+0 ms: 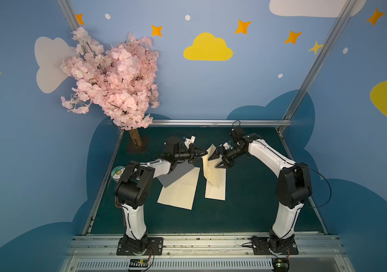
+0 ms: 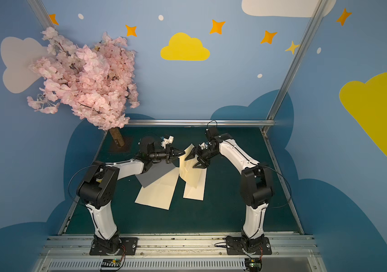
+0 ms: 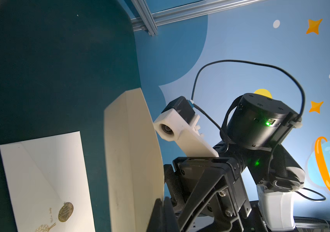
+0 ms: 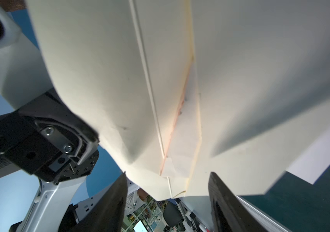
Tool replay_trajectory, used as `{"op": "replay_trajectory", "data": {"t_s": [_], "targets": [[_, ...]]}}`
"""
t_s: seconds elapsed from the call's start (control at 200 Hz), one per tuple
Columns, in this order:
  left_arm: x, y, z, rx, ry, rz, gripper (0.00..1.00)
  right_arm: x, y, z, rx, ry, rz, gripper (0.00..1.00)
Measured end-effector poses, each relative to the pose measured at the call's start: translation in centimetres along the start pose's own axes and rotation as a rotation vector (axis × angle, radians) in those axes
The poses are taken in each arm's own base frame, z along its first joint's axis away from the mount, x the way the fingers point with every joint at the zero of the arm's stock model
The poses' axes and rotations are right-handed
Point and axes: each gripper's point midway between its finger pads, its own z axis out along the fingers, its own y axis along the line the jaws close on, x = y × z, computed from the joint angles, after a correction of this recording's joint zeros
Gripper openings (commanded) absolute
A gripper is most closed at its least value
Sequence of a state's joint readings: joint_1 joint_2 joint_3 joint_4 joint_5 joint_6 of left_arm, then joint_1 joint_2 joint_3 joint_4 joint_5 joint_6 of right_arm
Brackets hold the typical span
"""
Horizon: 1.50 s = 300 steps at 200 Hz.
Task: Fold the letter paper in half and place it into the envelope
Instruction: Place the letter paper in the envelope, then place the envelope at the center of the board.
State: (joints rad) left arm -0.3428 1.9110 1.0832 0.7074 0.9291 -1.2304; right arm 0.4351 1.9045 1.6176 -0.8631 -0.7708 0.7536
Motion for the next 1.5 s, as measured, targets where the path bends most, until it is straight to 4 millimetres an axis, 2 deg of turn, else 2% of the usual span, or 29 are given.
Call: {"op": "replay_trajectory", "data": {"t_s": [0.12, 0.265, 0.726, 1.071, 1.377, 1.502], "targets": [[-0.2, -0.4, -0.3, 0.025, -0.011, -0.014, 0.03, -0.3, -0.9, -0.3, 0.045, -0.022, 0.004, 0.8], [-0.5, -1.2, -0.4, 0.052, -0.019, -0.012, 0.03, -0.9, -0.8, -0.9, 0.081, -0.051, -0.023, 0.86], [-0.4, -1.3, -0.4, 0.062, -0.027, -0.026, 0.03, -2.9, -2.6, 0.7, 0.166, -0.046, -0.013, 0.87], [-0.3, -1.3, -0.1, 0.061, -0.029, -0.028, 0.03, -2.6, -2.9, 1.2, 0.2, -0.034, -0.036, 0.87], [-0.5, -0.8, 0.1, 0.053, -0.039, -0.045, 0.03, -2.5, -4.7, 1.8, 0.274, -0.017, -0.033, 0.87], [-0.5, -0.6, 0.2, 0.05, -0.043, -0.054, 0.03, -2.4, -4.9, 1.8, 0.282, -0.013, -0.041, 0.87]]}}
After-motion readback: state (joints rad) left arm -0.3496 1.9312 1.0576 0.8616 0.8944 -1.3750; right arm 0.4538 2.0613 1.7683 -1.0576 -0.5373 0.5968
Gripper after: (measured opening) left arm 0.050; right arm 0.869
